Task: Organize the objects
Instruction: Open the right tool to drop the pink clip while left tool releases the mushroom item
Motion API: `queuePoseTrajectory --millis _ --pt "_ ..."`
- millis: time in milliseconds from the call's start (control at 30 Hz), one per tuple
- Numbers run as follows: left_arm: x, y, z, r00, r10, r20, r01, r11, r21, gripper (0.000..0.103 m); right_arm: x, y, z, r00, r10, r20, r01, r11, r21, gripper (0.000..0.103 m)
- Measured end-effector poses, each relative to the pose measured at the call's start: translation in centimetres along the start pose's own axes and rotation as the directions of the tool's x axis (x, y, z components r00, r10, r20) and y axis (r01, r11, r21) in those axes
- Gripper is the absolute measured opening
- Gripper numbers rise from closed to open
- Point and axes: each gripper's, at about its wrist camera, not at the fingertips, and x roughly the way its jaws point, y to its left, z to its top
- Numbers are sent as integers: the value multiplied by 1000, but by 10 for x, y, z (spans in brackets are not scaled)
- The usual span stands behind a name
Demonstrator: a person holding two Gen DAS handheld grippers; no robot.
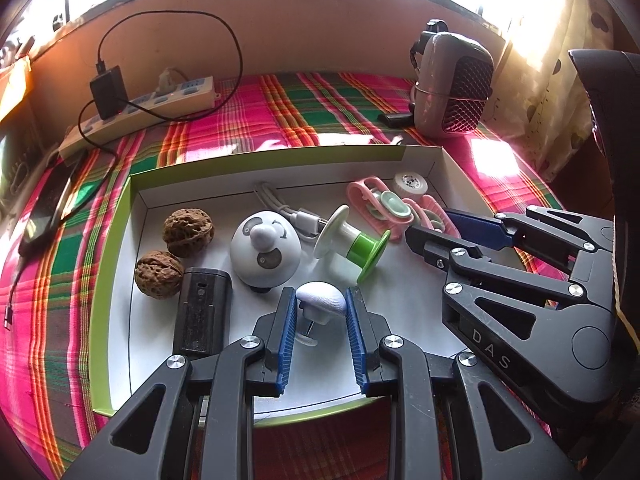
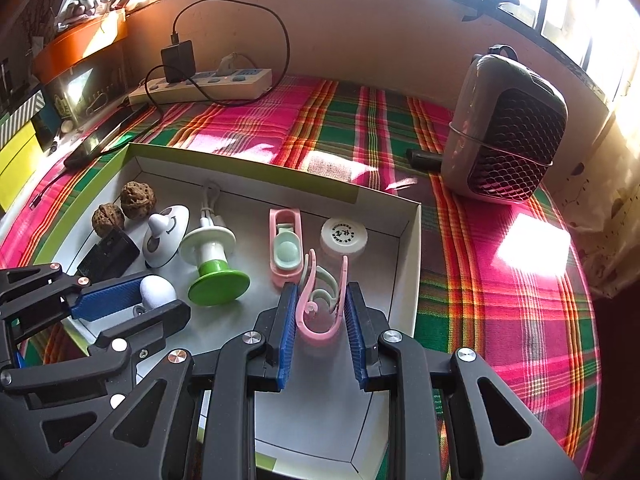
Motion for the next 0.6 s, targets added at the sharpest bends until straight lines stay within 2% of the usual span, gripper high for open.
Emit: queuePoseTrajectory --millis 600 --pt "0 -2 1 1000 4 1 -4 1000 5 23 6 3 3 1000 -4 -5 4 1000 1 25"
